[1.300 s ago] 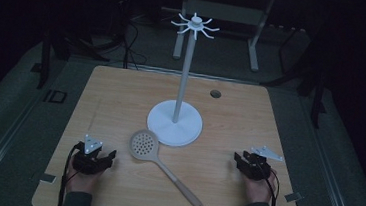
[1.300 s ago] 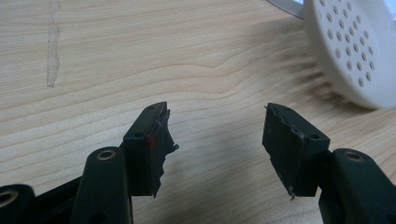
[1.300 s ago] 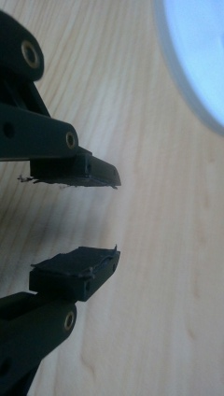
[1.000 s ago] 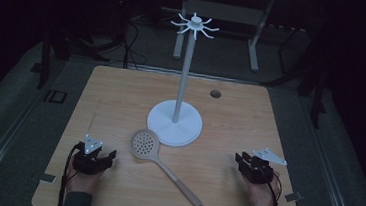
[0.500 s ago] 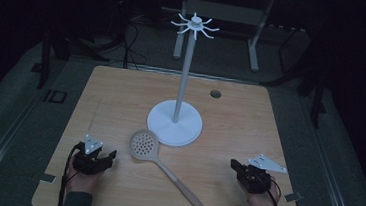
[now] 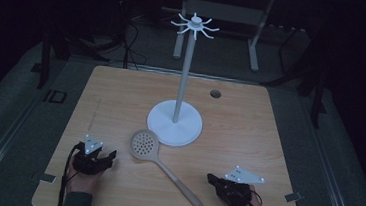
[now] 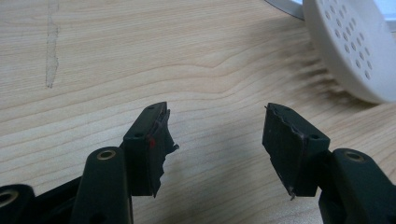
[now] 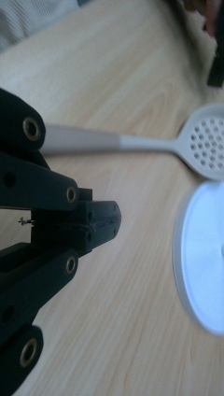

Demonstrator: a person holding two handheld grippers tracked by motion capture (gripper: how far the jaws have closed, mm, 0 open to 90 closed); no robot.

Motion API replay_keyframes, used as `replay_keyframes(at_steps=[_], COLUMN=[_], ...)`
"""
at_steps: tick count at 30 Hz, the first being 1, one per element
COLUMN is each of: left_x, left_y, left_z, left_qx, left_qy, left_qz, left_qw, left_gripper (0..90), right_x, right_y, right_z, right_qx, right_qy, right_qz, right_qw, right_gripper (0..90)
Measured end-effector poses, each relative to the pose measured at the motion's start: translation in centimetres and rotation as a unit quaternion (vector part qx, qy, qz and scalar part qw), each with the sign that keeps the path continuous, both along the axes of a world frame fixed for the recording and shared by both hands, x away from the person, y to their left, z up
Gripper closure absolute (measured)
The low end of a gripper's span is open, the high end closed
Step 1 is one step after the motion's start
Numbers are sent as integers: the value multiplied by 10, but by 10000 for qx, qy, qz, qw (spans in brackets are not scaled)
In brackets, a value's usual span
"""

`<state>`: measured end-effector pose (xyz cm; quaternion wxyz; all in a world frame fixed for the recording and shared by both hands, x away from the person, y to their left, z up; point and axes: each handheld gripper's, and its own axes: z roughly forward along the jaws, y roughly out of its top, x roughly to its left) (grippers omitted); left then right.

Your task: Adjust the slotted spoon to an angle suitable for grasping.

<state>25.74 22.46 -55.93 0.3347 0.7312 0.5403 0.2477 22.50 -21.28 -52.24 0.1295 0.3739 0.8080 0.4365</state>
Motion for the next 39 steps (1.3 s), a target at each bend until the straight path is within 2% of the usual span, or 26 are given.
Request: replay_keyframes(at_steps=[7,14,19,26,28,29,31,33,34,36,39], left_x=[0,0,0,0,0,0,0,0,0,0,0], left_y=[0,0,0,0,0,0,1,1,1,1,1], left_z=[0,0,0,0,0,0,0,0,0,0,0], left_qx=[-3,-2,-3,2,6,4,1,-3,-4,6,-8], left_qy=[3,3,1,4,5,6,4,-3,-5,3,-9], left_qz=[-5,-6,-4,-6,-2,-1,0,10,10,2,16], left_qw=[10000,10000,10000,10000,10000,10000,10000,10000,10000,10000,10000], left_gripper=[413,413,413,413,413,413,413,413,413,413,413], right_x=[-4,-8,-13,-20,-21,-22,-23,-22,-22,-20,-19], right_y=[21,34,45,58,59,60,60,59,57,54,51], right_z=[-10,-15,-19,-28,-30,-33,-36,-37,-39,-38,-37], right_qx=[-74,-110,-145,-287,-333,-422,-533,-597,-746,-707,-837], right_qy=[150,252,303,446,491,545,592,599,648,671,576], right_qz=[365,643,967,1379,1406,1453,1441,1418,1313,1307,1247], right_qw=[9992,9976,9947,9890,9883,9870,9864,9863,9864,9866,9870], right_gripper=[899,899,899,899,899,899,899,899,899,900,900])
